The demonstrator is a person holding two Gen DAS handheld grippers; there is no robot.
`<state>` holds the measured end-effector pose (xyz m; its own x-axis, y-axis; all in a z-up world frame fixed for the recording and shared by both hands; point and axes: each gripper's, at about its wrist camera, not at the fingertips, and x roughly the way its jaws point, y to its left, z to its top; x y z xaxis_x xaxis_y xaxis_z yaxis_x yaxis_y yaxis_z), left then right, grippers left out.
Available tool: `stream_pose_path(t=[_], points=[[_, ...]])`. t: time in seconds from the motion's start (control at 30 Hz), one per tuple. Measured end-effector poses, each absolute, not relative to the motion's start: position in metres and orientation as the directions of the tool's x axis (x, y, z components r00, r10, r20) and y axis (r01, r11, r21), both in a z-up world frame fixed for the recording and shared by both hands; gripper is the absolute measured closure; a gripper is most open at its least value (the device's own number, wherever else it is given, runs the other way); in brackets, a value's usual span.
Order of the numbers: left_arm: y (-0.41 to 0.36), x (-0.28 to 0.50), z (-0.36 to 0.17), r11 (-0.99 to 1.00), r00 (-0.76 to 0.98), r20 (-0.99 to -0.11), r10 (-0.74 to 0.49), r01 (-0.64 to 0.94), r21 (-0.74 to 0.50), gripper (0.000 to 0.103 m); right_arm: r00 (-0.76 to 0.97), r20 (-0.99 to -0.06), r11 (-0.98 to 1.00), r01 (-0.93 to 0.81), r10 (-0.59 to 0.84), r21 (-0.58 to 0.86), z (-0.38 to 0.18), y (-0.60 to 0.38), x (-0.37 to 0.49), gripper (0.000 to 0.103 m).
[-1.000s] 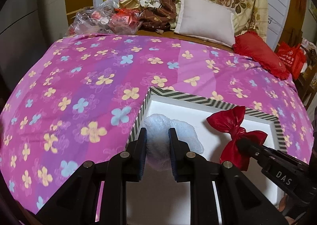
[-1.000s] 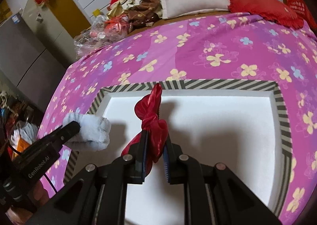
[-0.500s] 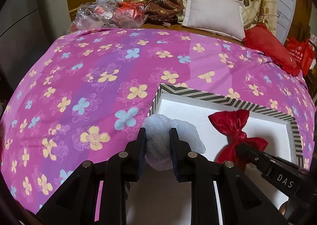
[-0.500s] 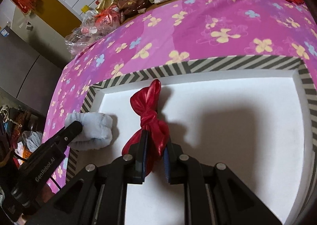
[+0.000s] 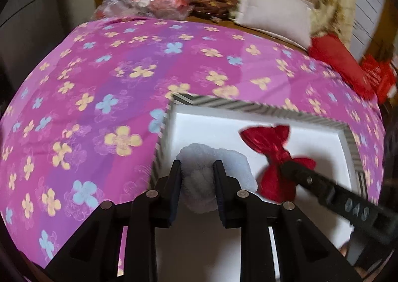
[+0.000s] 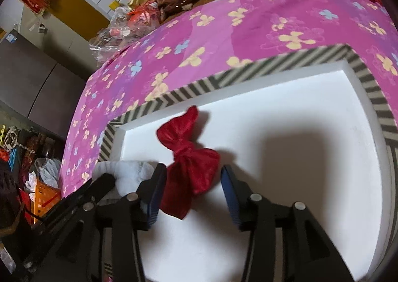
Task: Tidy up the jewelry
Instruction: 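Carry the bow and white scrunchie into the tray with both tools and release, then withdraw both open tools from the tray back toward the remaining jewelry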
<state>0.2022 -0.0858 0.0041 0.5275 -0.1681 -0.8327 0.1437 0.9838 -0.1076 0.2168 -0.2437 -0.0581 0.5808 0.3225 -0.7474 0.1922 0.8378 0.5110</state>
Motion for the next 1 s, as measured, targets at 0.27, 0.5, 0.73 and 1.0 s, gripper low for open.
stream_pose_path(t=[0.27, 0.5, 0.73, 1.0], points=[[-0.082, 0.219, -0.001, 0.989, 0.546, -0.827, -0.138, 0.118, -0.087, 0.076, 0.613, -0.72, 0.838, 0.166, 0.324, 0.519, -0.046, -0.244, 0.205, 0.049], [-0.08, 0.207, 0.001, 0.982, 0.524, -0.833, -0.178, 0.15, -0.116, 0.067, 0.619, -0.731, 0.875, 0.139, 0.288, 0.463, -0.028, -0.251, 0.173, 0.043], [-0.062, 0.171, 0.026, 0.981, 0.571, -0.798, -0.193, 0.14, -0.136, 0.067, 0.653, -0.709, 0.89, 0.115, 0.266, 0.44, -0.007, -0.256, 0.121, 0.037], [-0.047, 0.106, 0.055, 0.984, 0.663, -0.728, -0.173, 0.155, -0.092, 0.067, 0.677, -0.701, 0.92, 0.092, 0.223, 0.381, 0.001, -0.247, 0.058, 0.036]])
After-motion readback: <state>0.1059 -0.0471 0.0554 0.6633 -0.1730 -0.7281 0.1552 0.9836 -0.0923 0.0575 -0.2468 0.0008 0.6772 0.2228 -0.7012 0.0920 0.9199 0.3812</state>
